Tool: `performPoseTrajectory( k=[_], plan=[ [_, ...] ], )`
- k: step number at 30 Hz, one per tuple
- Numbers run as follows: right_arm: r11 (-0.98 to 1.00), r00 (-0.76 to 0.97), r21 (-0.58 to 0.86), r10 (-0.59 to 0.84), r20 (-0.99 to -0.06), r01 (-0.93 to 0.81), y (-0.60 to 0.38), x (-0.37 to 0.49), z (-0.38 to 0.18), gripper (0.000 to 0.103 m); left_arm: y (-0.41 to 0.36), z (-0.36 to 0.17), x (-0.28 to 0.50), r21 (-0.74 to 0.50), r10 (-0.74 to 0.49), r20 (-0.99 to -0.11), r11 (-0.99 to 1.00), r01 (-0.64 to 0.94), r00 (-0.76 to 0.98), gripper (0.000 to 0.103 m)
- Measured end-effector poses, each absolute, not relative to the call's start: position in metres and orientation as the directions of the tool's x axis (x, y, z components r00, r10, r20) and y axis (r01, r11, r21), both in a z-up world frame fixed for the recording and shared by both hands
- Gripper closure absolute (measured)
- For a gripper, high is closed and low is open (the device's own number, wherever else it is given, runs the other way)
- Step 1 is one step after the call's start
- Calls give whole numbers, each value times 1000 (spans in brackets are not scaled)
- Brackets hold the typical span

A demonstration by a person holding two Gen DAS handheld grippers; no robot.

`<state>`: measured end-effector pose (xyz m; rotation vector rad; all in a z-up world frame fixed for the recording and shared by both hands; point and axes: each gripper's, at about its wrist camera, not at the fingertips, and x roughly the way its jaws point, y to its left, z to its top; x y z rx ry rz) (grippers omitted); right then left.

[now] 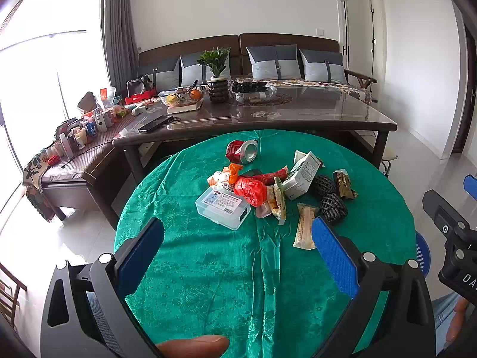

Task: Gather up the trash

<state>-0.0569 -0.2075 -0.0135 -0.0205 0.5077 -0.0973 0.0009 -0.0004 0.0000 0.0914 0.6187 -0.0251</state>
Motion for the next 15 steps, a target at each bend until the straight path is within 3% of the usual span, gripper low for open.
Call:
performPoseTrajectory(
  k=[15],
  plan=[
    [995,868,-43,-99,-486,90,-208,-58,-11,4,-1,0,1,79,5,-581,996,50,814,5]
  ],
)
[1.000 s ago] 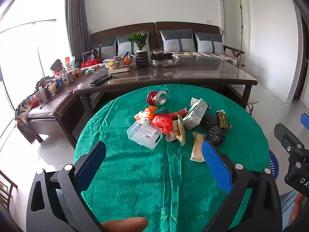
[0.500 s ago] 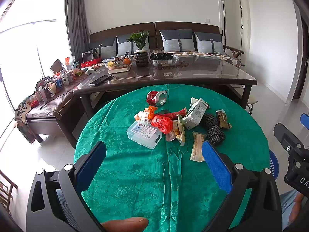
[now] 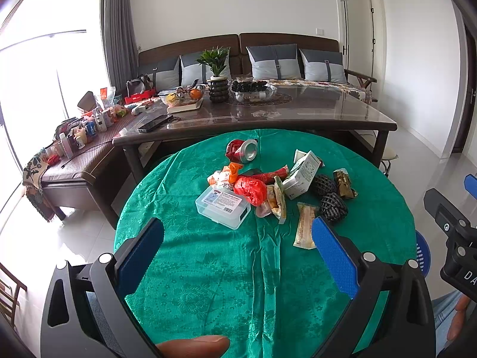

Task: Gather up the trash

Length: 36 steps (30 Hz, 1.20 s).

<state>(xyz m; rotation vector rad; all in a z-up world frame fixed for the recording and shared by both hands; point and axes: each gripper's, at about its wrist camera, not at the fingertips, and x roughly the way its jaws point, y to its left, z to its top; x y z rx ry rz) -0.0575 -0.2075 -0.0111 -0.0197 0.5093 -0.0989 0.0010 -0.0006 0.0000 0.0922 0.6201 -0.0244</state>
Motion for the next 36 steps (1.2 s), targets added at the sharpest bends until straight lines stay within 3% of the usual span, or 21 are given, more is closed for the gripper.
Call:
performPoseTrajectory(
  k=[36],
  plan=[
    [993,858,-56,-117,-500,103,-213,-57,-22,4,-12,-11,-5,80,8,-586,996,49,810,5]
  ],
)
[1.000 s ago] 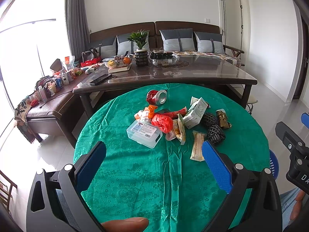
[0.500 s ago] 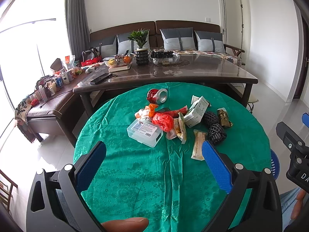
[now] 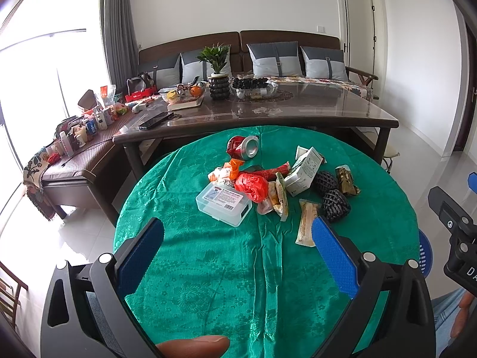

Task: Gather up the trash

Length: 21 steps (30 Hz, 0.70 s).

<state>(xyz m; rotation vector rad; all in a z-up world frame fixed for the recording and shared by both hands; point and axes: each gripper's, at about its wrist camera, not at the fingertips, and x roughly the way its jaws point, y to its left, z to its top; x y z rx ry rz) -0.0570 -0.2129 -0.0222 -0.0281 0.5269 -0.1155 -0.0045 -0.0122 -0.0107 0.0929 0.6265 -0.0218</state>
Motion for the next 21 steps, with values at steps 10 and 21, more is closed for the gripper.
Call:
performPoseTrajectory(
  k=[10,21],
  plan=[
    [993,857,-61,-122,-500,106,-216,-55,-20,4,-6,-25,-8,80,7,-588,996,50,809,5],
    [992,857,-62,-124,-501,107,-216,-55,-20,4,-3,-33,-2,81,9,-594,996,48,805,5]
  ],
)
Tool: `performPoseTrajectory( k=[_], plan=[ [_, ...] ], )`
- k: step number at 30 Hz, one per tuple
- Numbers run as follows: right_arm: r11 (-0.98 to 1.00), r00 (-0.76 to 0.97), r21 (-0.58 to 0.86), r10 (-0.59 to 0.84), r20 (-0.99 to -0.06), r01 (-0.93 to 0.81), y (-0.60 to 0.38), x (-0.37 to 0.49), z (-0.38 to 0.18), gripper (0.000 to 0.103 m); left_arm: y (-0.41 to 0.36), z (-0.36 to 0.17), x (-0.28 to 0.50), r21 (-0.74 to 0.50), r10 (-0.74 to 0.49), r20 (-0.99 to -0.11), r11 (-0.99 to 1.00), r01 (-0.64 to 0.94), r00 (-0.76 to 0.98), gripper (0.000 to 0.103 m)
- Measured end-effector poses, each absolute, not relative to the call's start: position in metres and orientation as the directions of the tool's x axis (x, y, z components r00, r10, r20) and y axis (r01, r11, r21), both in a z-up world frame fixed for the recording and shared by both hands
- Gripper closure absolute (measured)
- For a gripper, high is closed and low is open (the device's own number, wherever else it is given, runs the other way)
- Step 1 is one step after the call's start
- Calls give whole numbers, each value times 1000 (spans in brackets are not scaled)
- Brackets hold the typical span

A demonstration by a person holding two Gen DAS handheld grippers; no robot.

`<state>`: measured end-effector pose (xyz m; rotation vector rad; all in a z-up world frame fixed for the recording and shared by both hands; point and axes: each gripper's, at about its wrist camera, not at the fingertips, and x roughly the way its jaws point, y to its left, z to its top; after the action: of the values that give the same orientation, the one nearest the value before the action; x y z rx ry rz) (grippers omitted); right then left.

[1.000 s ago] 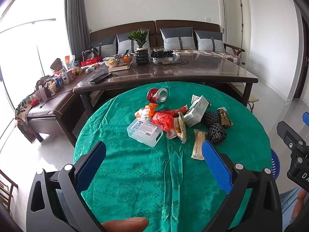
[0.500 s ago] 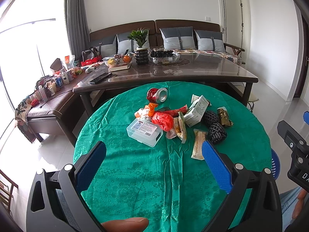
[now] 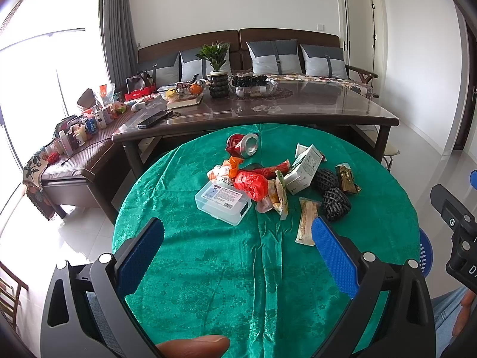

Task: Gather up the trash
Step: 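Close the left tool on the clear plastic box while the right tool nears the mesh balls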

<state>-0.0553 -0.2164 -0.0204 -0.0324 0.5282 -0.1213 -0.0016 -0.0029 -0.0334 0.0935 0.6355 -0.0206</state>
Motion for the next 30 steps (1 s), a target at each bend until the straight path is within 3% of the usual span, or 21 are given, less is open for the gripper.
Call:
performPoseTrajectory(
  k=[11,24,30],
  plan=[
    [993,843,-45,-113,-526,104,-225,-49,-30,5,47,-57,17,-15,18,-653,999,-36,757,5],
    [996,791,-23,-84,-606,88,-225,-35,-65,5,48,-111,58,1,22,-779,999,-34,626,5],
    [997,785,-19,-68,-616,71,-221,-31,-72,5,42,-124,89,-17,20,-793,998,-55,609,5]
  ],
)
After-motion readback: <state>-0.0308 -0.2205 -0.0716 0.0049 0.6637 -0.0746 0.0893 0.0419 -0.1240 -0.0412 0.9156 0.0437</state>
